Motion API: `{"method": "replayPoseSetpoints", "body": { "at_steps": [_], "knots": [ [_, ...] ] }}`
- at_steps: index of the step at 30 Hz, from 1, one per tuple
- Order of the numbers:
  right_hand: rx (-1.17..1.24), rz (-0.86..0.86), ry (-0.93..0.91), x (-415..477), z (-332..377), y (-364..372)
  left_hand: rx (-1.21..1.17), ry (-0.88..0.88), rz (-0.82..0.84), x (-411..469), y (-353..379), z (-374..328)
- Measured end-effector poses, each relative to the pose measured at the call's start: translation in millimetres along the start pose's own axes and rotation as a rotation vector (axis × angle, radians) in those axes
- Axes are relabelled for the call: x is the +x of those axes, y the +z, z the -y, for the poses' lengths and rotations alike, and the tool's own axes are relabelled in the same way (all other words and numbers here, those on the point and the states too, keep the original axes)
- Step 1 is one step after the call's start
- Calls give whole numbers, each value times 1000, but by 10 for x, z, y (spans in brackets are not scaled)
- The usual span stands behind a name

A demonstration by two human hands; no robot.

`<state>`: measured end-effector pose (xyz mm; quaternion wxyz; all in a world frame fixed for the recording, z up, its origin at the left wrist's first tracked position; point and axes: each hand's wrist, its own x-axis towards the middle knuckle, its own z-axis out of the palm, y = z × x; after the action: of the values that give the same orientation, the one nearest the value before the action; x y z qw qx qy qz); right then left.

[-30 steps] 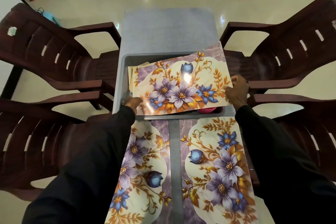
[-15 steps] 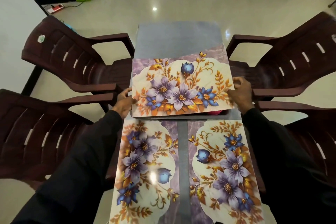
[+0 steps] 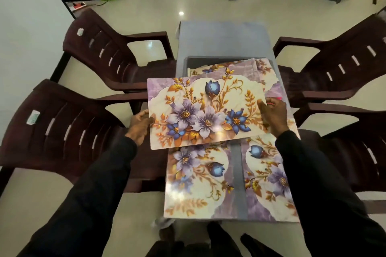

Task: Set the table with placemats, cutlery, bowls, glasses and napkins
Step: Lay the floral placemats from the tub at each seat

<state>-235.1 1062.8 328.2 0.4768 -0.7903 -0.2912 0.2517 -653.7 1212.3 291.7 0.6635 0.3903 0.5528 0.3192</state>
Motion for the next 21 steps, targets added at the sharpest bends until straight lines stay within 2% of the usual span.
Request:
{"method": "replayPoseSetpoints", "body": {
  "at_steps": [11,21],
  "knots": [
    [-20,42,67,-1510,197,881,-21,-44,-66,-796,-1577,259],
    [-90,236,57,-1771,412,1888,-34,-98,-274,-1160,-2753,397]
  ]
}}
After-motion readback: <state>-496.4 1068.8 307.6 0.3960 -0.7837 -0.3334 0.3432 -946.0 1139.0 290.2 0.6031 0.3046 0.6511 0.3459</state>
